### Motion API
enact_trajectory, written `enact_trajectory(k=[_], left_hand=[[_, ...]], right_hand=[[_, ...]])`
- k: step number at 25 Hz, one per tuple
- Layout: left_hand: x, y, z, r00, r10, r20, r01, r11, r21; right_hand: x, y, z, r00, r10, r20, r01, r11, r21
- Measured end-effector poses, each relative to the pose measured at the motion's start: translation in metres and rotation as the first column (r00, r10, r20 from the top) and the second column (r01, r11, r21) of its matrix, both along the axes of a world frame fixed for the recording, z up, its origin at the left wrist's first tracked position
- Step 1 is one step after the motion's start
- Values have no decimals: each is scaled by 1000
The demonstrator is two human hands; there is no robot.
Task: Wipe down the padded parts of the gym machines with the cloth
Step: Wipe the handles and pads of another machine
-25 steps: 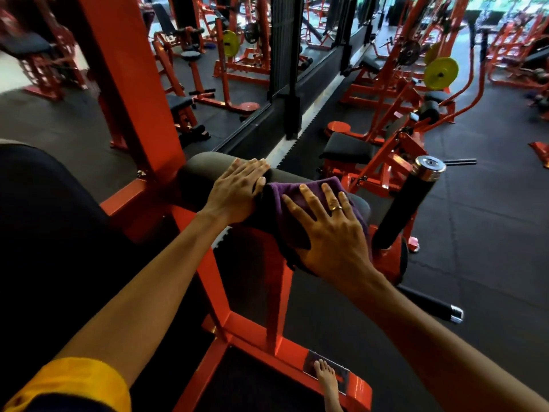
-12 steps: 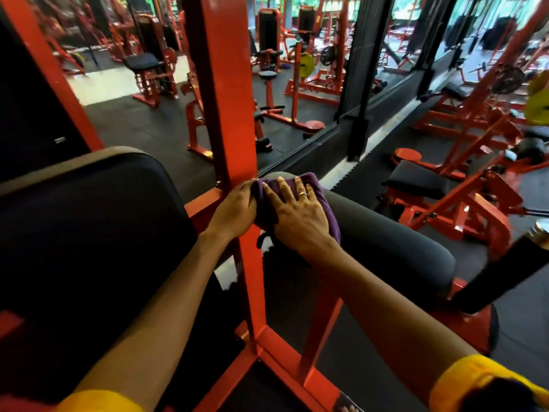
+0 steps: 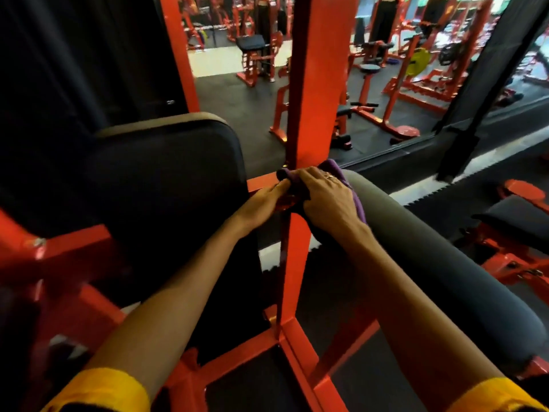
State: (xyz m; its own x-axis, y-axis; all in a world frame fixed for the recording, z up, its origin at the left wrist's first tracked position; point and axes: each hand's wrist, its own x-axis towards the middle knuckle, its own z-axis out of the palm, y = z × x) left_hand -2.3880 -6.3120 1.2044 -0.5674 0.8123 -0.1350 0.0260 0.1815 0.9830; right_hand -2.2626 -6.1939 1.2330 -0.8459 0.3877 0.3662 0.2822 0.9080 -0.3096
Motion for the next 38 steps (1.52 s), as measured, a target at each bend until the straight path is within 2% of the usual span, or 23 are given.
enact_trajectory(k=[4,6,9,11,13,16,18,20,25,28,32,38], left_hand=[[9,-42,5,977,127,170,-143,986,86],[12,-71,7,960,198,197,-223,968,118],[10,-111,3,904,407,131,-422,900,111],[5,-133,1,840,541,36,-541,835,101],[1,-147,3,786,618,22,-614,775,149],[-2,-156,5,738,674,16,-663,721,199],[-2,-162,7,733,679,21,-666,711,226],[-3,-167,12,754,657,-9,-635,733,242],[-13,-194,16,730,599,-330,-580,798,167],[-14,-203,14,700,569,-432,-582,805,118],[-16,-202,2,644,574,-505,-588,794,153],[-32,-206,-9,666,569,-481,-537,814,221]], right_hand=[[1,-34,3,974,226,-13,-226,974,-18],[-5,-52,-6,936,350,-43,-352,934,-66],[-17,-68,-11,812,582,-42,-573,780,-251],[-28,-78,-3,745,666,-39,-628,680,-378],[-41,-86,10,745,667,25,-602,687,-407],[-60,-87,34,758,595,267,-521,799,-300],[-70,-85,52,733,559,388,-530,827,-188],[-77,-81,71,722,552,418,-560,820,-116],[-80,-85,89,659,616,431,-614,772,-164],[-85,-88,75,680,660,321,-638,747,-185],[-85,-86,51,746,651,138,-626,757,-186],[-94,-91,30,729,685,-6,-677,719,-160]])
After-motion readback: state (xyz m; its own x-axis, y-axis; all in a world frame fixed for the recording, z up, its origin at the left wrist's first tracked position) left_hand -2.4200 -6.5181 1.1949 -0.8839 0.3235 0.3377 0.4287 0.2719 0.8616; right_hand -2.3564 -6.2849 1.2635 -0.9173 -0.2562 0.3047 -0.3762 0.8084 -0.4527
